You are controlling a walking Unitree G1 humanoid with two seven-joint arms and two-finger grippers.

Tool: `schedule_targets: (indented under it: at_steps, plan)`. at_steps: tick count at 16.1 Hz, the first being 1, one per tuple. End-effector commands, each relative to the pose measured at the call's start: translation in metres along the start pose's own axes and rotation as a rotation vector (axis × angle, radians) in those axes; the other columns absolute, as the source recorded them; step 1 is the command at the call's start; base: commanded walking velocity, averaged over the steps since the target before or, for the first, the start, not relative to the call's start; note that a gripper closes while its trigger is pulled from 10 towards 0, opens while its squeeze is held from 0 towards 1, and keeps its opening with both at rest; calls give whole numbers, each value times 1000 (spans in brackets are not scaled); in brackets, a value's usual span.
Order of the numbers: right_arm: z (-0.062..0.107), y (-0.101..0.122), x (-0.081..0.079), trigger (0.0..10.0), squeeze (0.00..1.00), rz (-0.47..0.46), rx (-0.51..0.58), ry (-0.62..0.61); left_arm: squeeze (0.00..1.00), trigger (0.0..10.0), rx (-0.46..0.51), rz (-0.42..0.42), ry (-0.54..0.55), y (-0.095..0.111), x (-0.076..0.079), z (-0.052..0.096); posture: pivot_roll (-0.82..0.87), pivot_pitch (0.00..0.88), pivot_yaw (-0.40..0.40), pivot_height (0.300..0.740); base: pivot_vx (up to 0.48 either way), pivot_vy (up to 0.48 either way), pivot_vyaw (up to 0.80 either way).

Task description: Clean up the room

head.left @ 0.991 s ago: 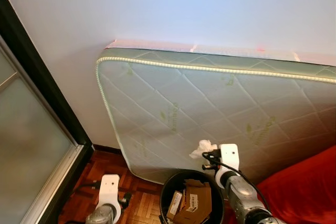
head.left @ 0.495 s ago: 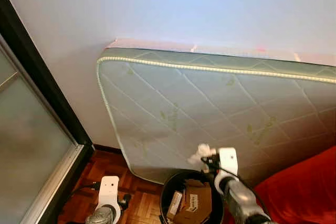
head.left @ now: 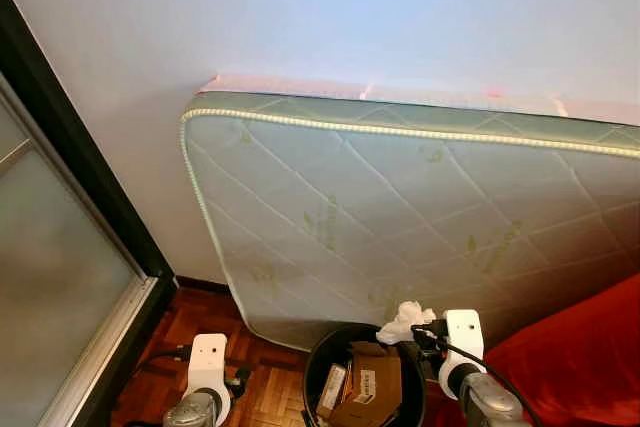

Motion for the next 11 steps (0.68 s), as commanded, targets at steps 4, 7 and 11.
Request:
schedule_targets:
  at_steps: [4, 7, 11]
  plan:
    - [-6, 9, -21, 10000, 1000, -85, 52, 55, 0, 10000, -17, -4, 8, -4, -1, 1, 5, 5, 2, 740, 0, 0, 0]
    - [-7, 9, -22, 10000, 1000, -71, 47, 63, 0, 10000, -17, -5, 8, -4, -1, 1, 5, 5, 1, 740, 0, 0, 0]
    - [-2, 2, -4, 10000, 1000, -46, 6, 4, 0, 10000, -17, -4, 8, -4, -1, 1, 5, 7, 0, 740, 0, 0, 0]
Point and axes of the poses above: a point about 5 cm out from each wrist's last joint towards the gripper, its own z axis pointing back from the gripper into the wrist, its own y axis along the axis of the wrist's last joint, x = y × z, the point moved 1 cm from there along -z, pointing out of the wrist towards the gripper, and after that the axes turned 1 degree about z, right-handed, at the moved point
